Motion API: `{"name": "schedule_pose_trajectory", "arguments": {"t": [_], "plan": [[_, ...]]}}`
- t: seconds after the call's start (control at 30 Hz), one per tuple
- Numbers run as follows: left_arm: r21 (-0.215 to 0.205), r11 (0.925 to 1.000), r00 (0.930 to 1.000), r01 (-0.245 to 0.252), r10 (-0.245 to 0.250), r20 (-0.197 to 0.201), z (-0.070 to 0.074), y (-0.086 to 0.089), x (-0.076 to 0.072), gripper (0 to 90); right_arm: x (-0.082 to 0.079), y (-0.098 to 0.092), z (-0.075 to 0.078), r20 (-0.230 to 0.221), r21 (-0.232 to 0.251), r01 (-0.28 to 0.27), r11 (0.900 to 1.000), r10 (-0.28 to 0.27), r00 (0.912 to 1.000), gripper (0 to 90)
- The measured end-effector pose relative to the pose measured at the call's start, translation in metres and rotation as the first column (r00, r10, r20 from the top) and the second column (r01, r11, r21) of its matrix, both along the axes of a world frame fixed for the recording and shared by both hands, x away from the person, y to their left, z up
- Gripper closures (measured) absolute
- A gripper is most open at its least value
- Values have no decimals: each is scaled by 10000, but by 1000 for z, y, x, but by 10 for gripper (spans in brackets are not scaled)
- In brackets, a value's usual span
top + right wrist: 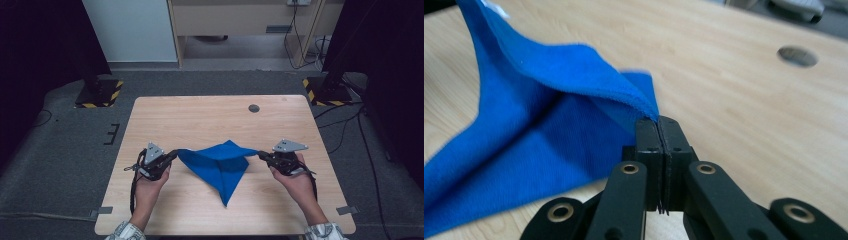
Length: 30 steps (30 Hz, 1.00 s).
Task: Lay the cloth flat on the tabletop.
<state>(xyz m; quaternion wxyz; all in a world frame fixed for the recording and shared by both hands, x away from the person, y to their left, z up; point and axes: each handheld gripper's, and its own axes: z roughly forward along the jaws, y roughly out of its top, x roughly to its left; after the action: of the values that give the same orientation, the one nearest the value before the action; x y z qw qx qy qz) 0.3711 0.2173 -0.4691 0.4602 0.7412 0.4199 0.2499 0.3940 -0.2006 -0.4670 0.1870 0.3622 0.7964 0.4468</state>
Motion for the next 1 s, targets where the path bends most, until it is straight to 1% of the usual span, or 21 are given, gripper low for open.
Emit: {"name": "schedule_pose_trajectory", "arguments": {"t": [0.1,0.2,0.3,0.33,0.4,0.67,0.77,0.87,1.0], "plan": [[-23,10000,10000,-12,12,63,6,-1,2,900,-2,-5,11,225,111,47,9999,-50,9997,892],[29,10000,10000,-4,4,59,11,-4,8,900,-3,-9,18,345,178,142,9997,-148,9993,892],[25,10000,10000,24,-24,10,13,-7,13,900,-2,-12,20,374,226,223,9995,-231,9990,893],[88,9999,10000,52,-52,4,15,-10,16,900,-2,-12,20,356,213,231,9995,-238,9991,893],[73,10000,10000,55,-55,40,18,-11,18,900,-1,-12,20,357,153,226,9996,-231,9991,893],[114,9999,9999,-20,18,129,35,-16,29,900,1,-15,29,498,174,240,9996,-248,9985,893],[96,9999,9999,-44,43,126,39,-18,34,900,5,-19,33,557,233,351,9991,-364,9978,894],[-86,9998,9998,-160,161,91,44,-21,41,900,10,-23,35,545,289,432,9986,-447,9975,893],[-104,9997,9997,-211,212,89,47,-24,45,900,16,-24,35,539,298,543,9981,-559,9970,894]]}}
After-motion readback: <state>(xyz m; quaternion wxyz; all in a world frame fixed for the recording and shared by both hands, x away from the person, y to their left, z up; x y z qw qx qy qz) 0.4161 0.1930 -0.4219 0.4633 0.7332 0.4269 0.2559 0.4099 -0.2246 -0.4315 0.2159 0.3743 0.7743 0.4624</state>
